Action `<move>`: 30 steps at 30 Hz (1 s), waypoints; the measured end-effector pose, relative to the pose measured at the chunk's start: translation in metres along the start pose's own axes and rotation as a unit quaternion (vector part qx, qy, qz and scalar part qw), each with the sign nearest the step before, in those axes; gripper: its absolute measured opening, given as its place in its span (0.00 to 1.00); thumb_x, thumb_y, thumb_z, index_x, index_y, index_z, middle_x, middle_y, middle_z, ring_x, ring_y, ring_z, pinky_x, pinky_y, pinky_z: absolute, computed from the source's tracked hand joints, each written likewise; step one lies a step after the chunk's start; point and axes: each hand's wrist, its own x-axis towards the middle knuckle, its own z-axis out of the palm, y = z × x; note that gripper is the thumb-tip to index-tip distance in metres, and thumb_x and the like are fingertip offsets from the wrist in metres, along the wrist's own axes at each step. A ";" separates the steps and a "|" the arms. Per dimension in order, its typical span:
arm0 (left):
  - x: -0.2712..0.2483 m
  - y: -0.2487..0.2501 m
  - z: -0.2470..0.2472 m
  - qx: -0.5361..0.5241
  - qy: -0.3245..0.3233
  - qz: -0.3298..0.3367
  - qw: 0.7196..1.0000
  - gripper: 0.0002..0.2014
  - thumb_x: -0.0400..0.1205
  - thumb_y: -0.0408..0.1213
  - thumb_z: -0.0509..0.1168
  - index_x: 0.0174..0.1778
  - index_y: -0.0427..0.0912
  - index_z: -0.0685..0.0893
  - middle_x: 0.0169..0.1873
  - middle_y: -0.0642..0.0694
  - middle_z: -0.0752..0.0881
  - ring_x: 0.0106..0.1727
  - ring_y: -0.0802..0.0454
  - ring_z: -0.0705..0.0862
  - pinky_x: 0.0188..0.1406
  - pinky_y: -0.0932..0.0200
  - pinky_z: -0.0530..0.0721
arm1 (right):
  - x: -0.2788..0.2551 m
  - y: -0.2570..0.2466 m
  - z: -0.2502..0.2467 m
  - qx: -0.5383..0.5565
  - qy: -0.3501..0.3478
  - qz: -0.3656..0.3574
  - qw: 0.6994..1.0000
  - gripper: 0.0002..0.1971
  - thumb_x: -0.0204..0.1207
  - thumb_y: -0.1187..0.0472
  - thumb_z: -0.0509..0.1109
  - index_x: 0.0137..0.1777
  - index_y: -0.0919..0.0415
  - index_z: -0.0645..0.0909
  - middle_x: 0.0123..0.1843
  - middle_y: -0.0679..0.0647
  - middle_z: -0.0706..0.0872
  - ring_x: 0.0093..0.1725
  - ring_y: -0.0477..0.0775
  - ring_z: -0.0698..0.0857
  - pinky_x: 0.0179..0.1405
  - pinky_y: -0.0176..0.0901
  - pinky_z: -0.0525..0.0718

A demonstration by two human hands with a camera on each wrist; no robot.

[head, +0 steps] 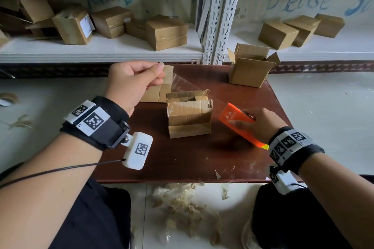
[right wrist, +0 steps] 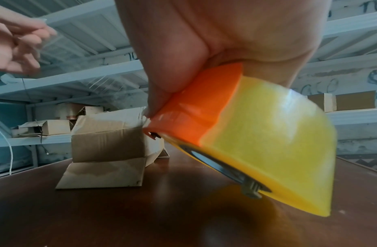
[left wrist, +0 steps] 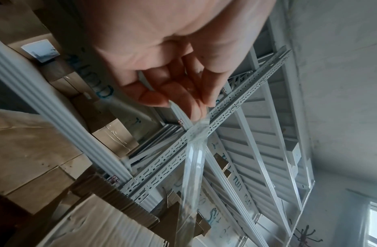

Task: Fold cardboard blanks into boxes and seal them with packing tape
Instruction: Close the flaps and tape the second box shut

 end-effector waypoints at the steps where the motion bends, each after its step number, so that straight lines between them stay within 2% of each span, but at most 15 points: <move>1: 0.000 0.001 0.002 -0.004 -0.005 0.007 1.000 0.03 0.83 0.39 0.76 0.49 0.46 0.94 0.40 0.47 0.95 0.41 0.54 0.94 0.43 0.64 0.88 | 0.002 0.000 0.000 -0.001 0.003 0.001 1.000 0.19 0.73 0.26 0.73 0.56 0.34 0.88 0.47 0.42 0.92 0.45 0.47 0.89 0.50 0.50 0.90; 5: 0.001 0.002 0.007 -0.001 -0.022 0.051 0.998 0.01 0.83 0.36 0.76 0.48 0.44 0.94 0.38 0.47 0.95 0.40 0.52 0.94 0.43 0.65 0.89 | 0.005 0.000 0.000 0.001 -0.001 0.009 1.000 0.20 0.74 0.26 0.73 0.59 0.34 0.87 0.48 0.42 0.92 0.46 0.49 0.90 0.53 0.52 0.90; 7: 0.003 -0.001 0.006 0.009 -0.019 0.067 0.998 0.02 0.82 0.36 0.77 0.48 0.43 0.94 0.38 0.47 0.95 0.41 0.50 0.95 0.46 0.61 0.91 | 0.006 0.001 -0.002 0.011 -0.009 0.010 1.000 0.20 0.73 0.27 0.74 0.60 0.33 0.87 0.49 0.42 0.92 0.47 0.49 0.90 0.53 0.52 0.90; 9: 0.008 -0.006 0.003 0.029 -0.002 0.065 0.997 0.03 0.83 0.39 0.77 0.48 0.45 0.94 0.39 0.48 0.95 0.42 0.50 0.95 0.50 0.58 0.91 | 0.006 0.003 -0.003 0.016 -0.015 0.006 1.000 0.19 0.71 0.26 0.75 0.58 0.30 0.87 0.50 0.40 0.92 0.48 0.48 0.90 0.53 0.52 0.90; 11: 0.014 -0.012 -0.001 0.031 0.024 0.047 0.998 0.02 0.83 0.40 0.76 0.47 0.47 0.93 0.38 0.49 0.95 0.40 0.53 0.94 0.50 0.58 0.90 | 0.005 0.006 -0.005 0.026 -0.021 -0.005 0.999 0.18 0.69 0.25 0.76 0.56 0.27 0.87 0.49 0.37 0.92 0.49 0.47 0.90 0.55 0.53 0.90; 13: 0.019 -0.017 -0.003 0.027 0.056 0.030 0.998 0.02 0.84 0.40 0.76 0.46 0.49 0.93 0.38 0.50 0.95 0.40 0.54 0.93 0.51 0.56 0.90 | 0.003 0.006 -0.008 0.037 -0.030 -0.016 0.999 0.20 0.68 0.26 0.77 0.60 0.25 0.87 0.50 0.35 0.92 0.51 0.47 0.90 0.58 0.54 0.89; 15: 0.023 -0.022 -0.007 0.018 0.082 0.014 0.996 0.03 0.84 0.39 0.76 0.45 0.51 0.93 0.38 0.51 0.94 0.40 0.55 0.93 0.53 0.55 0.91 | -0.002 0.005 -0.009 0.038 -0.035 -0.022 0.998 0.26 0.69 0.27 0.78 0.68 0.27 0.85 0.54 0.36 0.92 0.54 0.48 0.89 0.58 0.51 0.86; 17: 0.026 -0.025 -0.011 0.007 0.109 -0.003 0.994 0.02 0.84 0.39 0.75 0.48 0.48 0.93 0.38 0.52 0.94 0.38 0.58 0.91 0.49 0.60 0.89 | -0.007 0.004 -0.012 0.043 -0.042 -0.029 0.998 0.31 0.68 0.28 0.79 0.72 0.29 0.84 0.55 0.37 0.92 0.54 0.47 0.89 0.54 0.47 0.84; 20: 0.028 -0.025 -0.015 0.007 0.136 -0.008 0.991 0.07 0.85 0.37 0.73 0.55 0.38 0.93 0.40 0.48 0.92 0.34 0.64 0.89 0.39 0.71 0.83 | -0.014 0.005 -0.015 0.058 -0.047 -0.031 0.997 0.30 0.68 0.31 0.80 0.72 0.29 0.84 0.50 0.37 0.92 0.48 0.42 0.89 0.46 0.43 0.81; 22: 0.027 -0.022 -0.014 0.014 0.139 -0.001 0.990 0.10 0.86 0.37 0.73 0.57 0.35 0.92 0.41 0.46 0.92 0.33 0.65 0.88 0.35 0.74 0.80 | -0.016 0.005 -0.016 0.065 -0.049 -0.028 0.996 0.31 0.67 0.31 0.80 0.72 0.29 0.83 0.51 0.39 0.93 0.48 0.43 0.89 0.45 0.43 0.81; 27: 0.018 -0.008 -0.013 0.007 0.136 0.007 0.991 0.09 0.85 0.39 0.74 0.57 0.39 0.92 0.40 0.49 0.93 0.35 0.64 0.89 0.37 0.74 0.81 | -0.015 0.004 -0.012 0.061 -0.042 -0.023 0.997 0.31 0.69 0.32 0.80 0.74 0.32 0.83 0.53 0.41 0.93 0.48 0.43 0.88 0.46 0.43 0.81; 30: 0.011 0.005 -0.012 -0.013 0.105 0.018 0.994 0.06 0.85 0.40 0.74 0.53 0.42 0.93 0.40 0.49 0.93 0.36 0.62 0.89 0.38 0.72 0.82 | -0.010 0.004 -0.004 0.049 -0.025 -0.023 0.998 0.25 0.71 0.29 0.77 0.69 0.29 0.85 0.50 0.39 0.93 0.48 0.46 0.90 0.53 0.48 0.88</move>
